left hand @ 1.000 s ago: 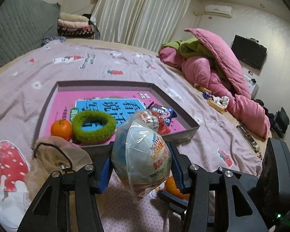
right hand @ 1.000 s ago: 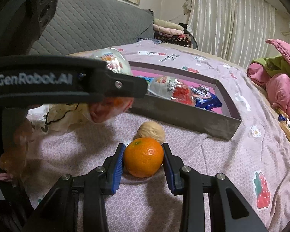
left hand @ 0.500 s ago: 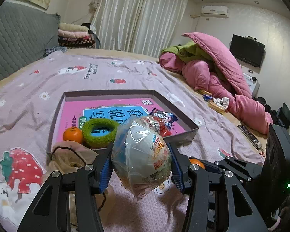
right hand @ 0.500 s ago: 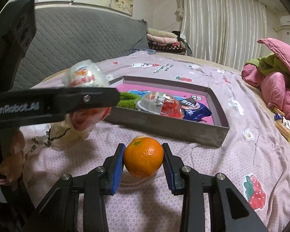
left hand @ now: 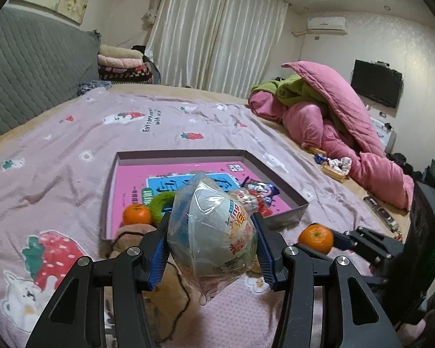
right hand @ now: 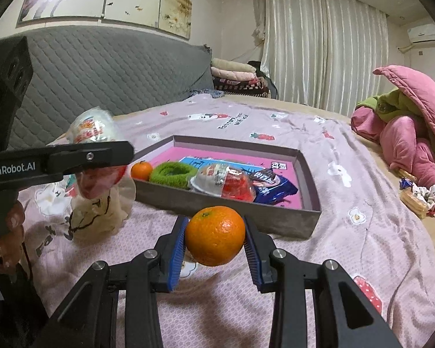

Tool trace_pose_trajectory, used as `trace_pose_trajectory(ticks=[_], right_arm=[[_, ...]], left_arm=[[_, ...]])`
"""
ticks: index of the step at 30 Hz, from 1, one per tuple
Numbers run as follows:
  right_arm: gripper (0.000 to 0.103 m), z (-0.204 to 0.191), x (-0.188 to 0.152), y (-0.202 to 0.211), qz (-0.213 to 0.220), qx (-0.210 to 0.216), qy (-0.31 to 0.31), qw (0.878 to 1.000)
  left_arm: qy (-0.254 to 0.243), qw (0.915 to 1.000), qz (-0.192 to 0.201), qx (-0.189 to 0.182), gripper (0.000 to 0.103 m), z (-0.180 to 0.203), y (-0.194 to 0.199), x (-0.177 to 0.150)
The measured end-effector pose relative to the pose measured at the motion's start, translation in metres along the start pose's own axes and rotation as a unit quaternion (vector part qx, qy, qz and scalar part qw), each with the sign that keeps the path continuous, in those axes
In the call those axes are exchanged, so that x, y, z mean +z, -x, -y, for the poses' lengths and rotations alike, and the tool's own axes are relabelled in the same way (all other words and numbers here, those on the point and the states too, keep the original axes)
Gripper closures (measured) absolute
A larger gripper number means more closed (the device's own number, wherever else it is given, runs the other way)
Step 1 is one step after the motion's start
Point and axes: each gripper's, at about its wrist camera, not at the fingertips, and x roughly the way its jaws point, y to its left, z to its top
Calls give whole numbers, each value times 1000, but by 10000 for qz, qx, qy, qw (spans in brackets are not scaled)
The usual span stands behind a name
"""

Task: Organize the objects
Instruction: 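Carry the wrapped egg and orange over the grey tray with both tools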

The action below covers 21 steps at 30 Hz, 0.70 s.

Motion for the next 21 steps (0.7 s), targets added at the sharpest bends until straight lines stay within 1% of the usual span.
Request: trace_pose_trajectory(ticks=[11,21], right_arm=[[65,5,15,4,144,-19,-33,9999],[65,17,35,1,285,-32,-98,9995]], left_arm=[[-35,9998,108,152,49,-8,7,5],[163,9995,155,206,49,-24,9,12]])
